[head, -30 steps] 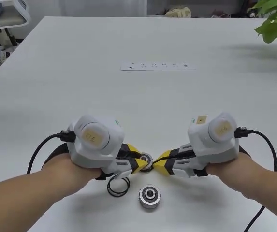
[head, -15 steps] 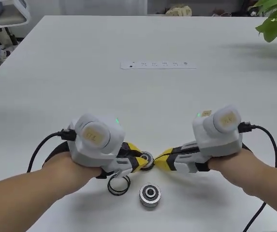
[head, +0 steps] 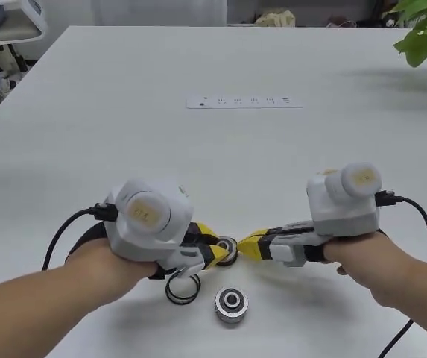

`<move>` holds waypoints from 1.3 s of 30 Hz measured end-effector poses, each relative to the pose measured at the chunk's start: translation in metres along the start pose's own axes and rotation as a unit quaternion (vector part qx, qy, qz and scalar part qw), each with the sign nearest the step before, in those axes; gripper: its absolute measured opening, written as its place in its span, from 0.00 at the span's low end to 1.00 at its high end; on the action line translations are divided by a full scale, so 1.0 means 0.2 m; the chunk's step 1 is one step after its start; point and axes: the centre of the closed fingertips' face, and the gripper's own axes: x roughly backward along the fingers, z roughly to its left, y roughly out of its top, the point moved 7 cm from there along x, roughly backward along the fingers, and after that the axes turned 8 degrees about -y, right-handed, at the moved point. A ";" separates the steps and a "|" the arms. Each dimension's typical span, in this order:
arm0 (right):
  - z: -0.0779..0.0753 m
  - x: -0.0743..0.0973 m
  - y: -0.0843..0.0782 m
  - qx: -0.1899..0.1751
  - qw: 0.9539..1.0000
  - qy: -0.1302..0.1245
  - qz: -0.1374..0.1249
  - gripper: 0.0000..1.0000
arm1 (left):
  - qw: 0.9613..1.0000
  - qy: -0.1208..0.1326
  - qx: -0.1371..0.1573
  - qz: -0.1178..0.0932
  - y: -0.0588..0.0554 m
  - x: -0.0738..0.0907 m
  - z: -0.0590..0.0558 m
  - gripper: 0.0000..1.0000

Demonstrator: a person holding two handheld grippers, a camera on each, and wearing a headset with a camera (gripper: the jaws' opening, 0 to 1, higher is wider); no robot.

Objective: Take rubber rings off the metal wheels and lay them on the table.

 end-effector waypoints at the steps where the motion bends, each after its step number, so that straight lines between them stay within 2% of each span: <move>1: 0.00 0.00 0.00 -0.002 1.000 0.002 -0.001 0.00 | 1.000 0.000 0.000 0.000 0.00 0.00 0.00 0.07; 31: 0.04 -0.01 0.02 0.011 1.000 0.013 -0.009 0.00 | 1.000 0.008 -0.002 0.000 0.00 -0.01 -0.01 0.07; 39: 0.06 -0.02 0.02 0.028 0.999 0.013 -0.009 0.00 | 1.000 0.009 -0.003 -0.001 0.00 -0.01 0.00 0.07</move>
